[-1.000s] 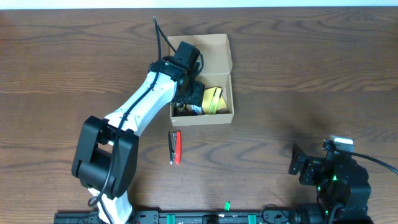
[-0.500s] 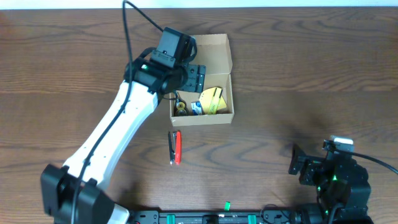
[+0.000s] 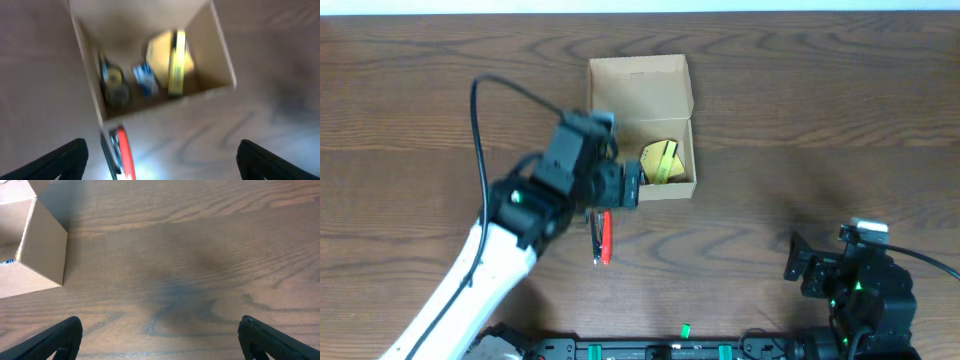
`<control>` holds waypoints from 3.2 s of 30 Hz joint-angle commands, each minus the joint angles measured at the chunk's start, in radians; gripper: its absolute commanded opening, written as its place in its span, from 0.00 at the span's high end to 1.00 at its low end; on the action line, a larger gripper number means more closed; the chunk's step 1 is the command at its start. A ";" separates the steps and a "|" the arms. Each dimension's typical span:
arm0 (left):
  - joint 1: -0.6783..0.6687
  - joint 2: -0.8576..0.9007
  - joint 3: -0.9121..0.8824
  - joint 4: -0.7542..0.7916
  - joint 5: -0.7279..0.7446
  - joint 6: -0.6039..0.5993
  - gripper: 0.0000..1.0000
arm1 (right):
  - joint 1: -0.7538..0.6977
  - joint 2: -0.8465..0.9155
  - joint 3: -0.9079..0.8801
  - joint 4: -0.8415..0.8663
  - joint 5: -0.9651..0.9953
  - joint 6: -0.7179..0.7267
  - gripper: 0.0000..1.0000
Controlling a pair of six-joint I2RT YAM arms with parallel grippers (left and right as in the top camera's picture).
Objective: Pack container
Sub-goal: 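Move the left gripper down to the red stapler, then close the left gripper on the red stapler and lift it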
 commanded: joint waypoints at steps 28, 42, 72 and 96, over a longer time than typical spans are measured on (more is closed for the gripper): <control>-0.213 -0.014 -0.306 -0.023 -0.198 -0.748 0.08 | -0.009 -0.005 0.000 0.000 -0.003 -0.014 0.01; -0.213 0.112 -0.307 0.035 -0.211 -0.832 0.08 | -0.009 -0.005 0.000 0.000 -0.003 -0.014 0.01; -0.157 0.132 -0.511 0.261 -0.185 -0.726 0.14 | -0.009 -0.005 0.000 0.000 -0.003 -0.014 0.01; -0.152 0.190 -0.518 0.320 -0.193 -0.591 0.25 | -0.009 -0.005 0.000 0.000 -0.003 -0.014 0.01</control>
